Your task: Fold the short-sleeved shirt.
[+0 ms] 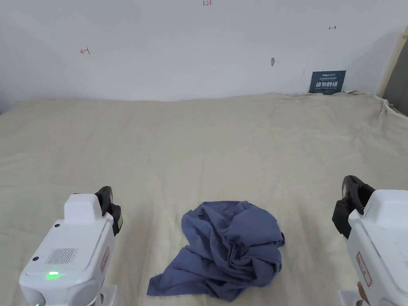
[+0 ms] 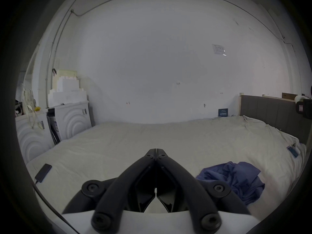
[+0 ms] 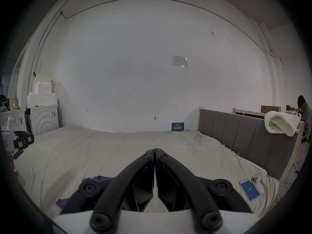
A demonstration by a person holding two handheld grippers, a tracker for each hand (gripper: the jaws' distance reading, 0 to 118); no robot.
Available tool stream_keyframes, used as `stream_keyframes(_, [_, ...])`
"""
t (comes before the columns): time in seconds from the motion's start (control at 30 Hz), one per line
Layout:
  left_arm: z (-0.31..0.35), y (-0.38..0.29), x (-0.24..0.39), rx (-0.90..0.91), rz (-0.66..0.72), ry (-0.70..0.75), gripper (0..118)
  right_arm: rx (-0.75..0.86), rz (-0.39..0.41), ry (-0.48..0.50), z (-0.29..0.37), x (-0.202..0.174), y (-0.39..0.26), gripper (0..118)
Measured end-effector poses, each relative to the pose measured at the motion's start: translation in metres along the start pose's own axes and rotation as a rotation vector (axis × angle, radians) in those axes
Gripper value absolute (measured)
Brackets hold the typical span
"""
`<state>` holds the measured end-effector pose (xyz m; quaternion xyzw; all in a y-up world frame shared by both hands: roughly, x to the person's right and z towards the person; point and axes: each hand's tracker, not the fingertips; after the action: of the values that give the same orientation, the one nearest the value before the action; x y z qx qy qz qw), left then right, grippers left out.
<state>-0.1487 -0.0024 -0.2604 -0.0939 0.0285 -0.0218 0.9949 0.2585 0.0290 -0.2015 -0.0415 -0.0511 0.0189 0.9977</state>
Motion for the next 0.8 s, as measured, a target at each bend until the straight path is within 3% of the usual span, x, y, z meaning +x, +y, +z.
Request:
stream_keyframes(0.27, [-0.042,-0.006,0.012,-0.402,0.077,-0.134,0,-0.011,-0.001,0.004,-0.005,0.0,-0.002,1])
stream_keyframes(0.6, [-0.081,-0.075,0.041,-0.764,0.104,-0.286,3,-0.036,-0.002,0.021,-0.012,0.0,-0.01,1])
stream_keyframes(0.63, [-0.083,-0.081,0.043,-0.776,0.095,-0.279,8,-0.038,0.0,0.02,-0.013,-0.001,-0.011,1])
stream_keyframes(0.7, [-0.084,-0.09,0.046,-0.804,0.096,-0.274,41,-0.044,0.003,0.021,-0.014,0.0,-0.012,1])
stream_keyframes(0.77, [-0.086,-0.097,0.047,-0.845,0.093,-0.282,82,-0.051,0.003,0.022,-0.015,0.0,-0.014,1])
stream_keyframes(0.8, [-0.087,-0.099,0.048,-0.861,0.086,-0.282,94,-0.054,0.003,0.022,-0.015,0.0,-0.015,1])
